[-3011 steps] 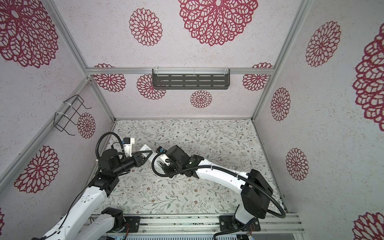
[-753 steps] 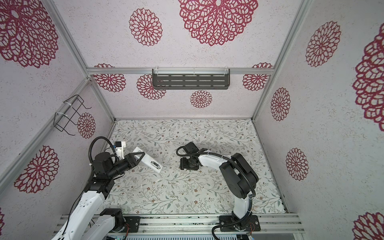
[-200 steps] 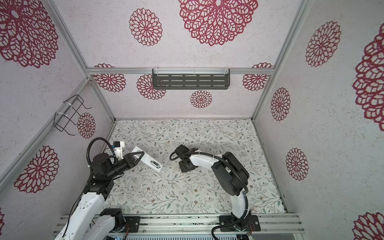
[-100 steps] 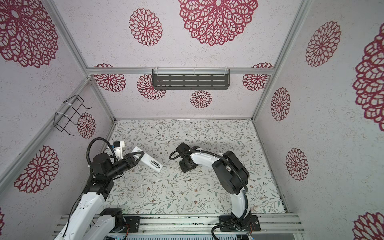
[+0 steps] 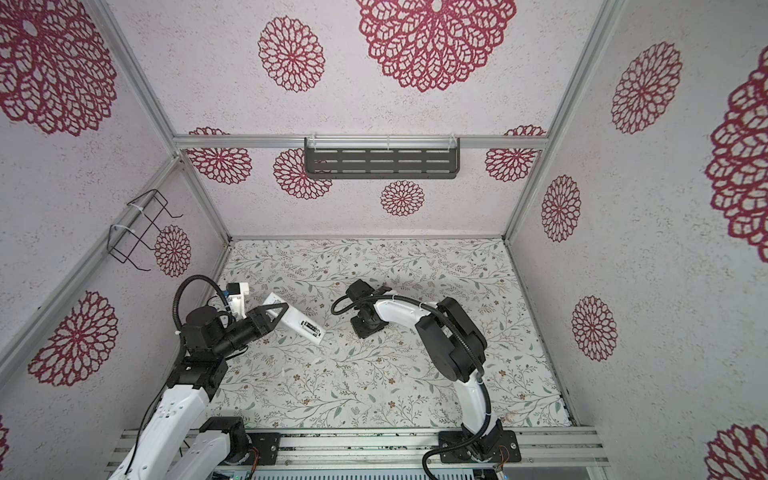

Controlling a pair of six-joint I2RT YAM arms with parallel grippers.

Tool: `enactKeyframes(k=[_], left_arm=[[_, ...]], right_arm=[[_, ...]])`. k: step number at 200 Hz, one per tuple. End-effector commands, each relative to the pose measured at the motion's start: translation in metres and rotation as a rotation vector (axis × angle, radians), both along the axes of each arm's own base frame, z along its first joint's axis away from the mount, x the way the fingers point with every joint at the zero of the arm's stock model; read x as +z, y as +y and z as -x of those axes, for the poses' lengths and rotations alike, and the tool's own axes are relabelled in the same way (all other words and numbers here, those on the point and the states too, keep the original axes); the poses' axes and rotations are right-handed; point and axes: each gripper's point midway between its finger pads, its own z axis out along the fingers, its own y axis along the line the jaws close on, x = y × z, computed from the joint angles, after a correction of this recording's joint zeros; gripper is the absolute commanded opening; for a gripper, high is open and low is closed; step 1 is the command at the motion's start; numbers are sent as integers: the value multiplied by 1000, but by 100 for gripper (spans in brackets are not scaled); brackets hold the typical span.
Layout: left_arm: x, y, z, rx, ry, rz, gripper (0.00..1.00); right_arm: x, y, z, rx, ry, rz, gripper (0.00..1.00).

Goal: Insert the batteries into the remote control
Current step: 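Close the right gripper on the battery and lift it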

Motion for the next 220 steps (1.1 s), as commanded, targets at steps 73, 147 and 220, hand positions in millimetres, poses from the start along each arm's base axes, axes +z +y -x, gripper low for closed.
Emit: enactKeyframes(k=[73, 147, 220], left_arm=[[9, 2, -1, 6, -42, -6, 6], [9, 2, -1, 5, -43, -6, 6], [8, 3, -1, 6, -43, -1, 6]], right_arm=[[-16, -6, 4, 53, 44, 79, 25], [-21, -1, 0, 67, 53, 86, 24], [-24, -5, 3, 61, 63, 94, 18]])
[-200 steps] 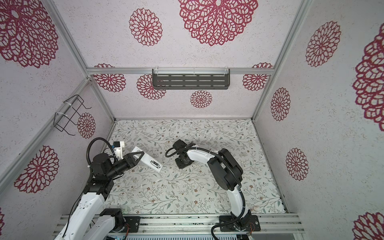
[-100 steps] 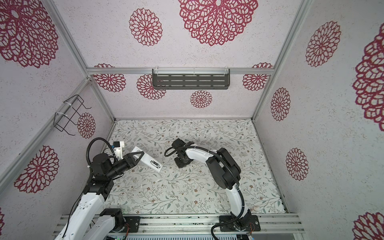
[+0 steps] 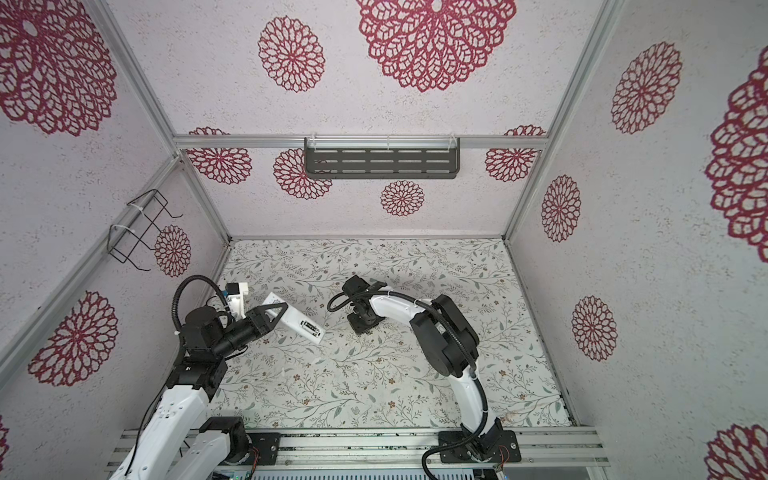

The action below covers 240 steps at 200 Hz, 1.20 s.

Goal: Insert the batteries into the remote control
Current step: 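Close the right gripper on the battery and lift it, then carry the battery with the right gripper to the remote's open compartment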

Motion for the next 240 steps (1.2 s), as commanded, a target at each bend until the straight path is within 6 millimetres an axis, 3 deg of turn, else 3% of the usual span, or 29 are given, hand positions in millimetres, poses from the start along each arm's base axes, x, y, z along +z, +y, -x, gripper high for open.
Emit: enactKeyframes(k=[1, 45, 111, 166, 201, 240], left_arm=[[8, 2, -1, 2, -39, -1, 6], [7, 2, -1, 1, -37, 2, 6], [3, 0, 0, -8, -18, 7, 6], [-2, -1, 1, -16, 0, 19, 6], [-2, -2, 2, -18, 0, 22, 6], [-2, -4, 2, -33, -3, 38, 6]], right_arm=[[-24, -13, 16, 14, 72, 70, 18], [-16, -8, 14, 22, 53, 30, 15], [22, 10, 9, 65, -61, -135, 13], [93, 25, 23, 150, -210, -391, 14], [124, 29, 30, 174, -252, -484, 14], [177, 48, 58, 299, -361, -684, 14]])
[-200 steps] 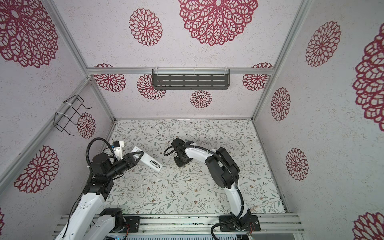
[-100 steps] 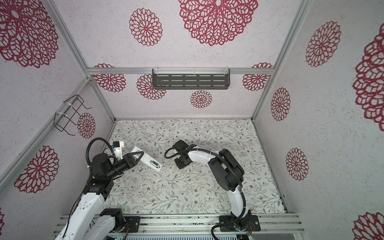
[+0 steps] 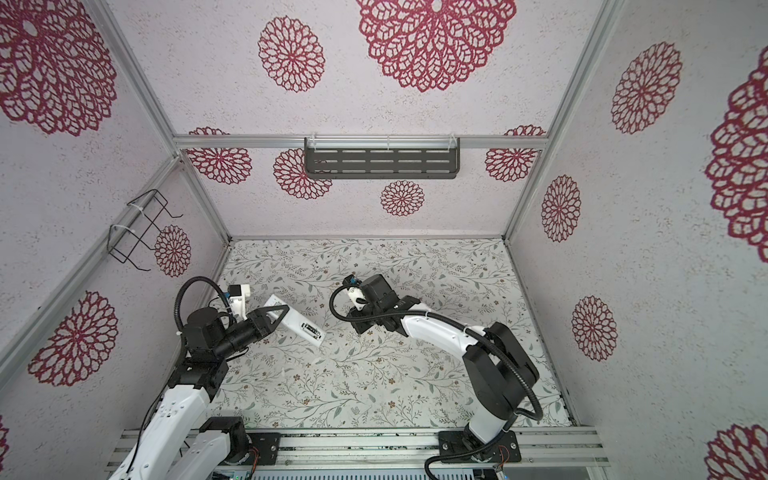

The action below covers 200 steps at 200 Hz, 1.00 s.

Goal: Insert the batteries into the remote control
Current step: 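Carry the battery with the right gripper to the remote's open compartment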

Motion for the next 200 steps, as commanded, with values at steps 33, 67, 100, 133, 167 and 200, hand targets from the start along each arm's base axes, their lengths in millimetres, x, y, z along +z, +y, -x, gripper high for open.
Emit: enactKeyframes(k=[33, 67, 100, 133, 167, 200], left_arm=[[13, -5, 1, -39, -57, 45, 6], [20, -11, 4, -78, -78, 88, 6], [27, -16, 6, -114, -93, 130, 5], [36, -22, 7, -166, -112, 188, 5], [35, -23, 7, -173, -113, 205, 5], [40, -24, 7, -180, -128, 209, 5]], right_arm=[[89, 35, 34, 170, -176, -304, 14], [114, 48, 50, 229, -233, -391, 14], [127, 58, 66, 297, -281, -457, 14], [130, 63, 78, 338, -311, -488, 14], [137, 62, 86, 358, -332, -512, 14], [134, 64, 87, 367, -324, -507, 14]])
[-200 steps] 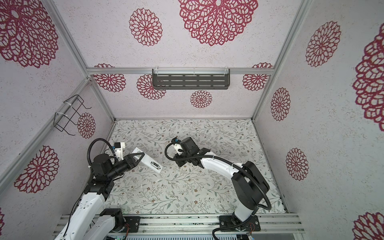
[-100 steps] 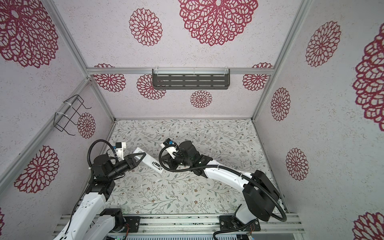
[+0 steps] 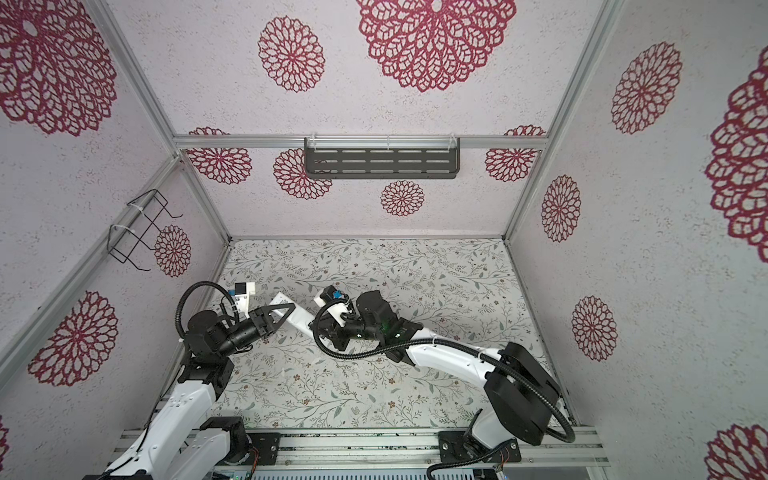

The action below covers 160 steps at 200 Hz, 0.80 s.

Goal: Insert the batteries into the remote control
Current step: 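Carry the battery with the right gripper to the remote's open compartment, then lower the battery into the compartment beside the seated battery with the right gripper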

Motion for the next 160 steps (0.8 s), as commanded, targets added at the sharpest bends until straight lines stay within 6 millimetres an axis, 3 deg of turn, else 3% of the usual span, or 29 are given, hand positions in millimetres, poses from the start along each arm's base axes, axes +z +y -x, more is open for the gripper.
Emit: enactKeyframes(k=[1, 160], left_arm=[[18, -1, 2, -15, -68, 17, 5], [32, -3, 9, -51, -111, 70, 5]], right_arm=[[38, -1, 9, 35, -79, -87, 14], [0, -5, 10, 29, -118, 24, 13]])
